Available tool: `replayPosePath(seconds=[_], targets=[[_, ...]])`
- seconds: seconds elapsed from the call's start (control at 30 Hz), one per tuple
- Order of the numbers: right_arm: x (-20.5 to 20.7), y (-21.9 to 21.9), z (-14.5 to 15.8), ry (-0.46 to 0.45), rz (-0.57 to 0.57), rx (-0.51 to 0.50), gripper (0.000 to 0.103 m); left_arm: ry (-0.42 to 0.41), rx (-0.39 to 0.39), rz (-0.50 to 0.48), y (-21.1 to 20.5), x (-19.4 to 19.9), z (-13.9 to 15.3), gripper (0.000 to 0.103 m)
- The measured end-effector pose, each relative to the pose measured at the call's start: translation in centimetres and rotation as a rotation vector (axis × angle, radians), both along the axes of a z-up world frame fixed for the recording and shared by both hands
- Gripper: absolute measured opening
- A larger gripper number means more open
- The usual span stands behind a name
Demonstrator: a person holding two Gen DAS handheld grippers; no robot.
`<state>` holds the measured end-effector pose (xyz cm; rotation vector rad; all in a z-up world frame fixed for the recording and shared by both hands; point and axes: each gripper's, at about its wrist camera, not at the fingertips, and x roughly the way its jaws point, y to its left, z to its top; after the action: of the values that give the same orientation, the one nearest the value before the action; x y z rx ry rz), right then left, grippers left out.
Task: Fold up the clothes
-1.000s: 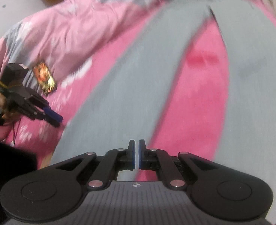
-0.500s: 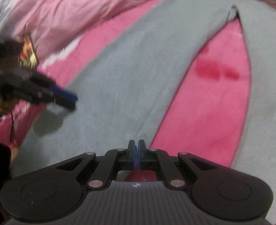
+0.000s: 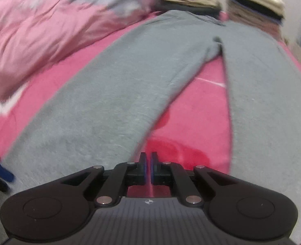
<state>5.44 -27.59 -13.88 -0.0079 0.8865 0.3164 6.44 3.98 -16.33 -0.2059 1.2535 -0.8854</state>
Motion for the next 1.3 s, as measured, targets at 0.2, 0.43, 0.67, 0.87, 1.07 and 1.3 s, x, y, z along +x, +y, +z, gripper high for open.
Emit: replayPosePath(seconds=[0.2, 0.43, 0.67, 0.87, 1.07, 1.3], targets=[[4.6, 0.5, 0.8, -0.088, -0.033, 0.057, 0.003, 0.022, -0.018, 0.002, 0.6, 0.2, 0.0, 0.024], [6.9, -2.1, -1.3, -0.039, -0.153, 0.061, 0.003, 0.025, -0.043, 0.033, 1.3, -0.4, -0.3, 0.024], [10.4, 0.2, -1.9, -0.045, -0.049, 0.156, 0.003, 0.06, -0.056, 0.045, 1.3, -0.1, -0.6, 0.024], [13.4, -1.4, -1.4, -0.097, -0.215, 0.095, 0.003, 0.062, -0.066, 0.053, 1.8, -0.5, -0.6, 0.024], [17.4, 1.3, -0.1, -0.074, -0.124, 0.131, 0.003, 0.086, -0.083, 0.062, 2.1, -0.6, -0.8, 0.024], [19.4, -3.2, -0.3, -0.092, -0.378, 0.099, 0.001, 0.097, -0.103, 0.062, 2.5, -1.0, -1.2, 0.025]])
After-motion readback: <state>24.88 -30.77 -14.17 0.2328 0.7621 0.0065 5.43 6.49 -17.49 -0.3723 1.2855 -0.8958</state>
